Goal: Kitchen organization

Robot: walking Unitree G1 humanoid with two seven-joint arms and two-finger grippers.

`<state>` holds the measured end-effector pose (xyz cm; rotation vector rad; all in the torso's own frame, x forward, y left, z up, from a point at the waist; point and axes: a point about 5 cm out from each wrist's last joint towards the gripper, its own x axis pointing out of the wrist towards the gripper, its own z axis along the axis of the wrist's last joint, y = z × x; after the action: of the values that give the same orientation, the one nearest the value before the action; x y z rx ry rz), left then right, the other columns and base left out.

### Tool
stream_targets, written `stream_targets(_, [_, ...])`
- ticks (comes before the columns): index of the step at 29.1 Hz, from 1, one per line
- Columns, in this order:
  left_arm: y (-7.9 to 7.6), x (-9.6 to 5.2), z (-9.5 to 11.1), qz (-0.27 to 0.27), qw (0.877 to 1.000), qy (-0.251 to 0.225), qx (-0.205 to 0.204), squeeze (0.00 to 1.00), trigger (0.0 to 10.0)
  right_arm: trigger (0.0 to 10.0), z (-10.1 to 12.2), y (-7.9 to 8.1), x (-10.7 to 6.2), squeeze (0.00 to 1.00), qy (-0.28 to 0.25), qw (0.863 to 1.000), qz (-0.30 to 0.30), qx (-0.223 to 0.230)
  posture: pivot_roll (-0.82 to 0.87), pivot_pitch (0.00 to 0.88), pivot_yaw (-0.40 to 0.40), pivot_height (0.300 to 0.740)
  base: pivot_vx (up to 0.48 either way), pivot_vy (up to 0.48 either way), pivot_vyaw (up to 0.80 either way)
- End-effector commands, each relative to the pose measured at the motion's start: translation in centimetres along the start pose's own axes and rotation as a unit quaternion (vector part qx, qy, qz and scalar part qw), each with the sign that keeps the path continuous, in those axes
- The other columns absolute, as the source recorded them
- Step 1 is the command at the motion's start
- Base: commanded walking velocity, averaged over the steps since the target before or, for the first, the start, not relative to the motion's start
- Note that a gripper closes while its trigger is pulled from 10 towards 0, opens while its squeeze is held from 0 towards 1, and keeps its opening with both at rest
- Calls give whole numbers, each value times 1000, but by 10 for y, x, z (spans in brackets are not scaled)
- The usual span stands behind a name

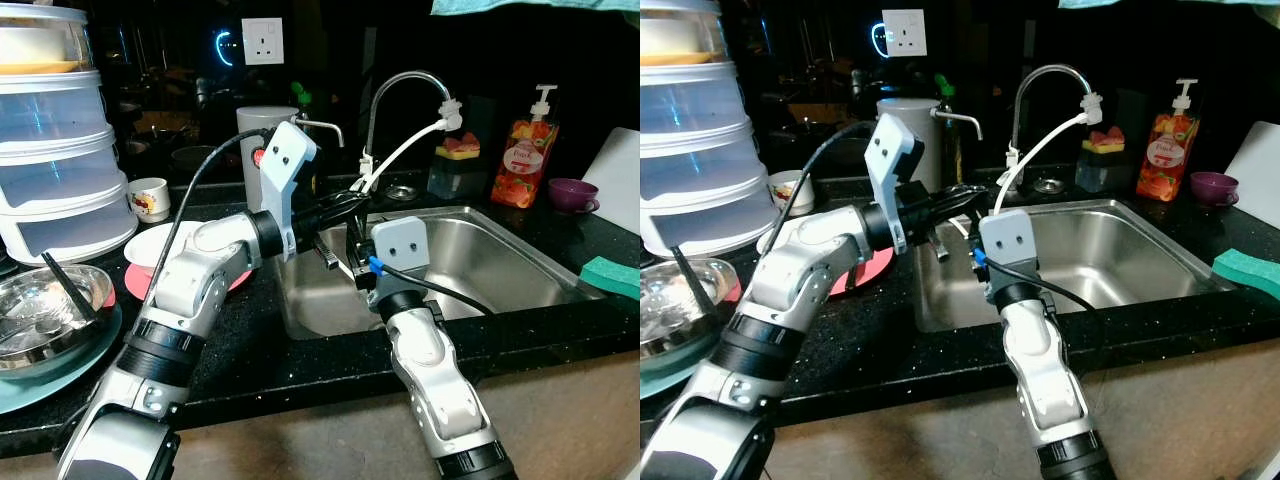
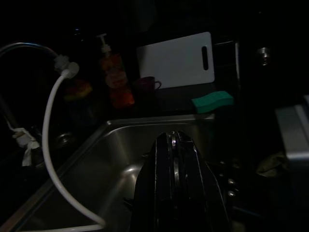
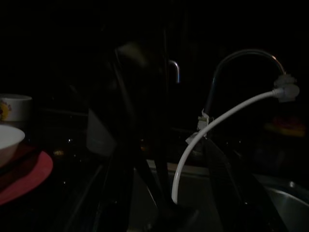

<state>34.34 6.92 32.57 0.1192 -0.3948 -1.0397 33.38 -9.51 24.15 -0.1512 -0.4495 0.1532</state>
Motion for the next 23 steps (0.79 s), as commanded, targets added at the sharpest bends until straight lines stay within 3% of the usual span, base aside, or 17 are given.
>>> stream_targets(1, [-2,-4,-6,-4,1000,15,-13,0,10000,10000,4,-7,5,0,-11,1000,-13,10,10,0,8,740,0,0,0])
stream_targets(5, [-4,-4,-8,-4,1000,22,-17,0,10000,10000,4,-8,6,0,-13,1000,-14,11,13,0,8,740,0,0,0])
stream_targets(6, [-3,-4,-10,-2,999,27,-18,0,10000,4275,4,-9,7,0,-14,1000,-16,13,14,0,9,740,0,0,0])
stream_targets(7, [-3,-4,-10,-2,999,27,-18,0,10000,4275,4,-9,7,0,-14,1000,-16,13,14,0,9,740,0,0,0])
stream_targets(8, [-3,-4,-11,1,999,32,-18,0,10000,1098,5,-10,8,0,-16,1000,-17,16,14,0,10,740,0,0,0])
stream_targets(9, [-2,-4,-14,5,999,39,-20,0,10000,0,5,-10,8,0,-19,1000,-17,18,14,0,10,740,0,0,0])
stream_targets(17, [6,-6,-33,59,995,80,-26,0,10000,0,1,-12,5,0,-17,999,-16,28,16,0,14,740,0,0,0])
stream_targets(21, [9,-7,-36,84,993,79,-28,0,10000,0,-2,-12,4,0,-12,999,-18,31,18,0,14,740,0,0,0])
stream_targets(22, [8,-9,-37,84,993,74,-27,1000,10000,0,-4,-13,4,0,-8,999,-20,32,18,0,14,740,0,0,0])
stream_targets(23, [8,-9,-37,90,993,72,-24,1000,10000,0,-5,-13,4,0,-6,999,-22,32,18,0,14,740,0,0,0])
